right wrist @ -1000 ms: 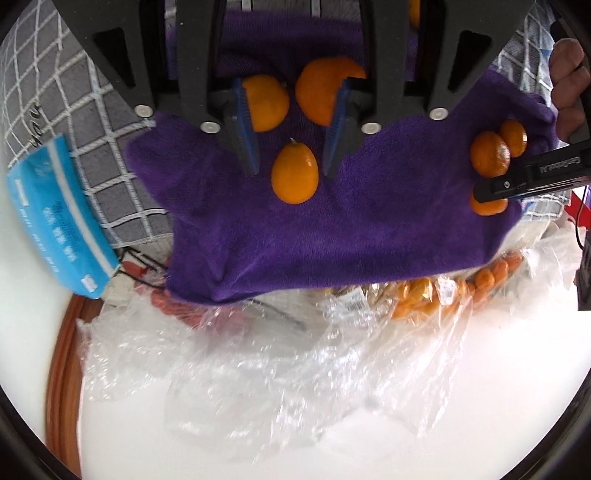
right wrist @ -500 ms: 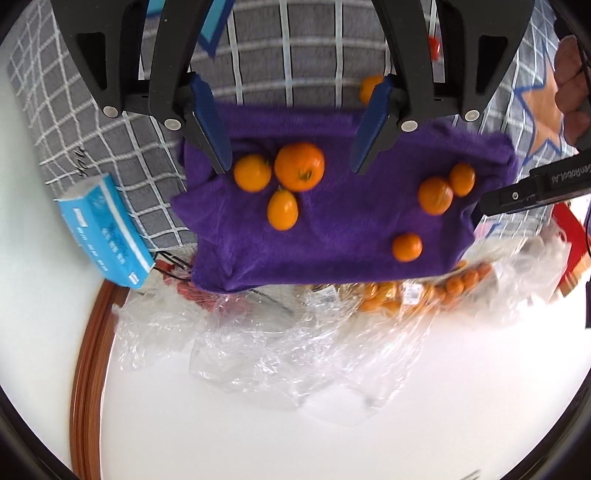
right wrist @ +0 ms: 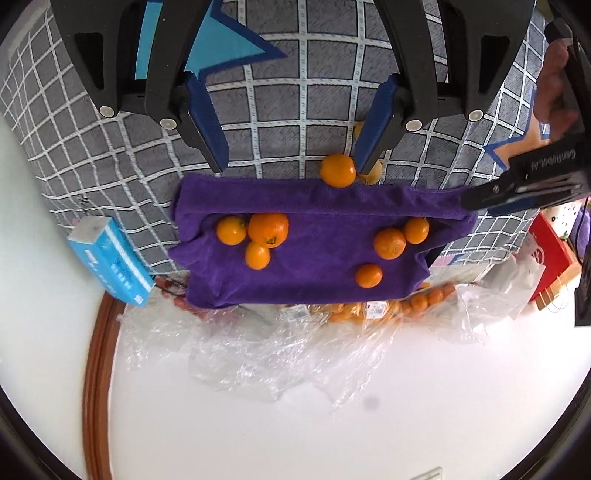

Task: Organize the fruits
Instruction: 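Move both open grippers back toward the loose fruits beside the towel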

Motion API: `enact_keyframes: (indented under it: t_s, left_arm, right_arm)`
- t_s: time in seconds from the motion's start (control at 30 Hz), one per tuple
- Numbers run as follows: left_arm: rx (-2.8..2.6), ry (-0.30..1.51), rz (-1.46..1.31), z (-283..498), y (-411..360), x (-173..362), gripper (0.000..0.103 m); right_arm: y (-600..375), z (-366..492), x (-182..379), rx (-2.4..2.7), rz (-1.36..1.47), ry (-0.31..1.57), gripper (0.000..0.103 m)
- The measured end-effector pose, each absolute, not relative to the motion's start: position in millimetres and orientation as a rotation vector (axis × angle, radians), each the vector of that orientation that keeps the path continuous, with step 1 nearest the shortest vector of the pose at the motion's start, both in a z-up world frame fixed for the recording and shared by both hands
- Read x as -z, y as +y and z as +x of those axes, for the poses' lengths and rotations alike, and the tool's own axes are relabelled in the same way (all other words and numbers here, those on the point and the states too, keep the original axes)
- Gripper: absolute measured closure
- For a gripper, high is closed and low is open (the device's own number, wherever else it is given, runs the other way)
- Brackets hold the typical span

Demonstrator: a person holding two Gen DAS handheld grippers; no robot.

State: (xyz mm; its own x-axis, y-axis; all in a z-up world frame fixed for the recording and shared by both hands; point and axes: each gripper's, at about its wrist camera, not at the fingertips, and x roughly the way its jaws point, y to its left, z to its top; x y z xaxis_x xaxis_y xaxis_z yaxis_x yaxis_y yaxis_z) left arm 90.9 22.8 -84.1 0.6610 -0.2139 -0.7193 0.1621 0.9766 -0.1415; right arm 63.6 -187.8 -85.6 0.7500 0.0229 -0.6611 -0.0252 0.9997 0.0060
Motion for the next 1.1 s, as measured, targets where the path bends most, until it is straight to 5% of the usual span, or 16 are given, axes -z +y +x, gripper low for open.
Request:
enact_keyframes:
  t_s: [1.1]
  left_arm:
    - [0.265, 0.820, -0.111, 142.1, 46.9, 114.9, 0.051]
  right_arm:
    - [-202.9, 96.0, 98.0, 0.104, 0.061, 0.687, 0.033]
